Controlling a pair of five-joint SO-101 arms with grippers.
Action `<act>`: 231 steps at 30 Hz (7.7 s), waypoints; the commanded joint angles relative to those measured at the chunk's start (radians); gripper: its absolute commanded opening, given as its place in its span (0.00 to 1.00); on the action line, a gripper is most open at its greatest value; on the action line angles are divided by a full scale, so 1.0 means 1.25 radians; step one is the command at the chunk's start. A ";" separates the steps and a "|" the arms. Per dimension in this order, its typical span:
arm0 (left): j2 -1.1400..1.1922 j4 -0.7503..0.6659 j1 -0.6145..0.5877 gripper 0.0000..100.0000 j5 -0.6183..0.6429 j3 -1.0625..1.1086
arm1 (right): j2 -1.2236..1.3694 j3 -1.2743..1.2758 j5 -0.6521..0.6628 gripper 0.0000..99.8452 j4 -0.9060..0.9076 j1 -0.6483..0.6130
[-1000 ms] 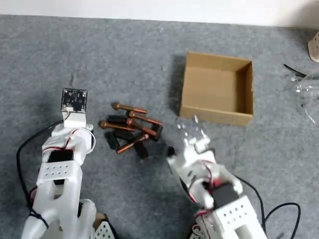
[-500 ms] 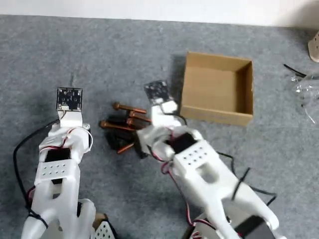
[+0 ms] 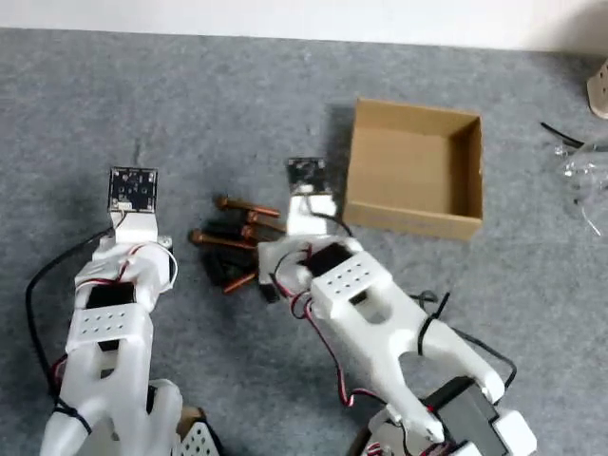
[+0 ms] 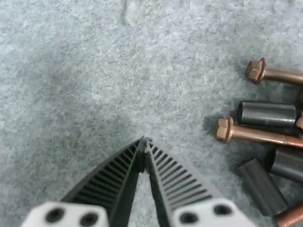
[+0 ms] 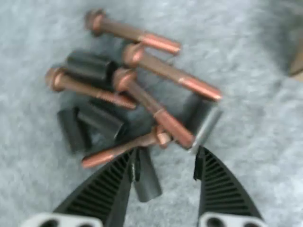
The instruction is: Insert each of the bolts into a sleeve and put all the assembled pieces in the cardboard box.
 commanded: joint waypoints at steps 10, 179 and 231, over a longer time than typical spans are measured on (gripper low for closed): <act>0.002 0.005 -0.012 0.01 0.006 -0.040 | -0.001 -0.035 -0.014 0.17 -0.025 0.039; 0.684 0.122 0.285 0.19 0.773 -0.617 | -1.271 0.783 0.331 0.00 -0.150 0.199; 0.649 0.156 0.257 0.00 0.637 -0.633 | -1.271 0.783 0.333 0.00 -0.150 0.199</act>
